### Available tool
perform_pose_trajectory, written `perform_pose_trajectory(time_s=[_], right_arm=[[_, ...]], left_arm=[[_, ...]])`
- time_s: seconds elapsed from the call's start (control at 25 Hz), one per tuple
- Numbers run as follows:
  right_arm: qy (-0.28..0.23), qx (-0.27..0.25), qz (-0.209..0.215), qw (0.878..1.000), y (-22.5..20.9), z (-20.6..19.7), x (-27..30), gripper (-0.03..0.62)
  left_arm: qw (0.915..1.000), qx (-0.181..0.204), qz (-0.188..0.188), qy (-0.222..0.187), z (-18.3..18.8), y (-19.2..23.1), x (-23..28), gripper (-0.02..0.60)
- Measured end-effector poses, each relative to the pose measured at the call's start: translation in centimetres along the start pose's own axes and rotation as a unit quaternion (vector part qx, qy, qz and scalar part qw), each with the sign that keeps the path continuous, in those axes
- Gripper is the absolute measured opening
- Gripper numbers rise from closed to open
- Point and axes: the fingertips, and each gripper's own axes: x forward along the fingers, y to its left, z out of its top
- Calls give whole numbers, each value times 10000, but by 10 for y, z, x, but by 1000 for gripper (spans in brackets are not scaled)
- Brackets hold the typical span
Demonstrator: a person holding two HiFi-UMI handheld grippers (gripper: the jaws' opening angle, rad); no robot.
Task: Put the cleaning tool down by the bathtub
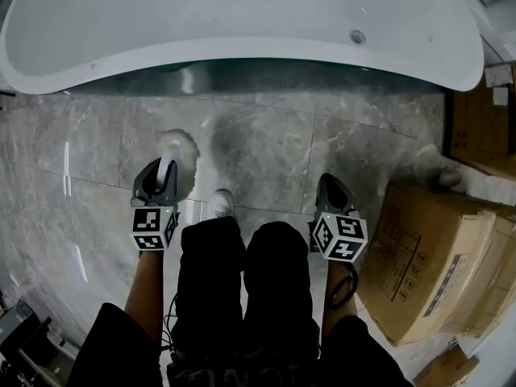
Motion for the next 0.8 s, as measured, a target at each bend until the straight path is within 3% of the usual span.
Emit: perform_pose_trajectory(time_s=[0.4, 0.8], right_arm=[[134, 25, -169, 9998, -46, -65, 72, 14], [346, 84, -106, 9993, -61, -126, 124, 14]], left_arm=[[10000, 6, -24, 66, -72, 3, 73, 92], [9998, 137, -42, 127, -128, 4, 144, 92]])
